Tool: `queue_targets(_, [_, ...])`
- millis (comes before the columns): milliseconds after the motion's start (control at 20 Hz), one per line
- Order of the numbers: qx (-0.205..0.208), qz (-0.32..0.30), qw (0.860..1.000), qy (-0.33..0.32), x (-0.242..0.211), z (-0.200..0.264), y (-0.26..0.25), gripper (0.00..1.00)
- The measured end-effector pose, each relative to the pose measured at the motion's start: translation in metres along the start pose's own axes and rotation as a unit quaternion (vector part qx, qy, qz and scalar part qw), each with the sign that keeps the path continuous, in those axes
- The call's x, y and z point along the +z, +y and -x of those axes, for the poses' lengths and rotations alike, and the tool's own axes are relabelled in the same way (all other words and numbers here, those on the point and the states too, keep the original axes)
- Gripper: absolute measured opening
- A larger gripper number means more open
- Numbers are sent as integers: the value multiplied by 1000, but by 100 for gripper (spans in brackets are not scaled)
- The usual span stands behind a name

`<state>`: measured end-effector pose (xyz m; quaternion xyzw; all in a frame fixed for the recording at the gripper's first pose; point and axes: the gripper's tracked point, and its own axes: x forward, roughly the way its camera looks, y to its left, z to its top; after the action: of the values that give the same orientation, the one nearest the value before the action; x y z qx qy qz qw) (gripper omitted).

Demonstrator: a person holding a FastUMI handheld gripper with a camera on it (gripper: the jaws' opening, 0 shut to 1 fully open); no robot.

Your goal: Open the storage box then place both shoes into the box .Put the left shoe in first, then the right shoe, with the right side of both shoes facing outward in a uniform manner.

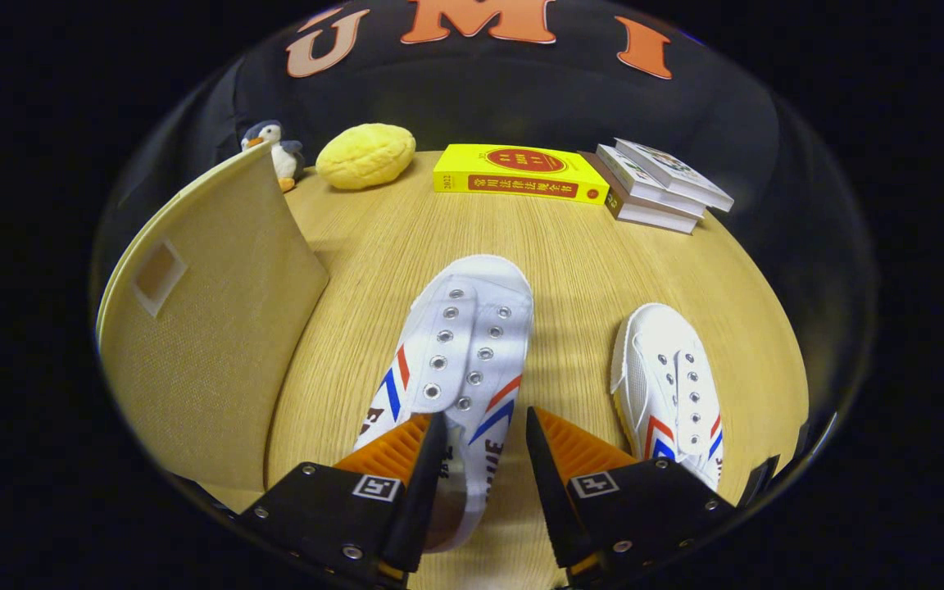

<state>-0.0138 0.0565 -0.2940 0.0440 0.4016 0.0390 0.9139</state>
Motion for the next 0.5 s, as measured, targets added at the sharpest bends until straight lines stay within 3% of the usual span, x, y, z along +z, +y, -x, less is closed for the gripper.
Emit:
queue_targets(50, [14, -43, 999, 15, -3, -2, 4, 56])
queue_targets(150, [46, -100, 993, 34, -4, -3, 7, 37])
queue_targets(300, [70, -76, 995, 4, -1, -3, 5, 22])
queue_targets(400, [70, -101, 992, -5, 1, 0, 3, 6])
queue_targets(500, [57, -97, 993, -18, 6, 1, 1, 0])
